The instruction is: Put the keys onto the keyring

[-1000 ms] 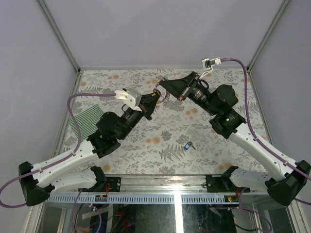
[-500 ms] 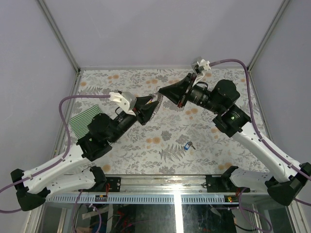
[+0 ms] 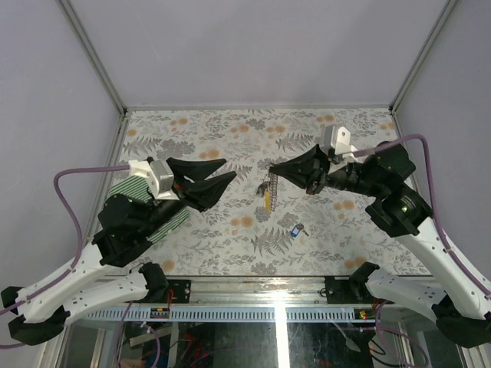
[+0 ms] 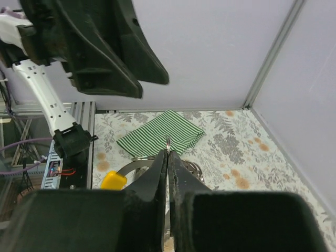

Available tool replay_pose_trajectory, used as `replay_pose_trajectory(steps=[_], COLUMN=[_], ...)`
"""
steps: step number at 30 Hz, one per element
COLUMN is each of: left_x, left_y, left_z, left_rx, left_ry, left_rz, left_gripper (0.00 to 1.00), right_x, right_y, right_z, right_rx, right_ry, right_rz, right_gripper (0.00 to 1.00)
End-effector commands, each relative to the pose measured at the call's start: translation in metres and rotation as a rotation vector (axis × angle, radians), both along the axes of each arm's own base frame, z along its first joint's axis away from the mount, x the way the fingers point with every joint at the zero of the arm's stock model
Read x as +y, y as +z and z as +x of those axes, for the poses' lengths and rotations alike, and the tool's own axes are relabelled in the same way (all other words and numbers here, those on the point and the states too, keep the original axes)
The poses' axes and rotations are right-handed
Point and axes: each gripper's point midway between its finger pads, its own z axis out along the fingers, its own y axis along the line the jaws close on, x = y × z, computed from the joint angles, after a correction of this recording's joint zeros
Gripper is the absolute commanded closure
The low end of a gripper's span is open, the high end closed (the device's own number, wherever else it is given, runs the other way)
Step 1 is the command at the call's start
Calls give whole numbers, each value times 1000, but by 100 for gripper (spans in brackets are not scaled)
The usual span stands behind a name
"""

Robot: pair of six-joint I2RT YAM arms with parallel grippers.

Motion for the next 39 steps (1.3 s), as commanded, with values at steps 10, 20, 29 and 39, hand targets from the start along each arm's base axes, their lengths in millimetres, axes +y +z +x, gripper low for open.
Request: replay_pose_trajectory(steps=[10, 20, 29, 39], left_x=[-37, -49, -49, -55], left_y=[22, 15, 20, 21], left_z=[-35, -45, -40, -50], left_rx=[-137, -174, -174, -201], left_ry=[-261, -338, -314, -383], left_rz=[-39, 6, -1, 0], left_gripper=[75, 79, 82, 79], right_x=[-2, -5, -4, -3], right_y=[24, 26, 25, 26], right_z=[-39, -51, -57, -56], right_rx=[-85, -109, -118, -118], right_ry=[159, 212, 245, 253], right_rz=[95, 100, 97, 102], right_gripper=[100, 100, 100, 100])
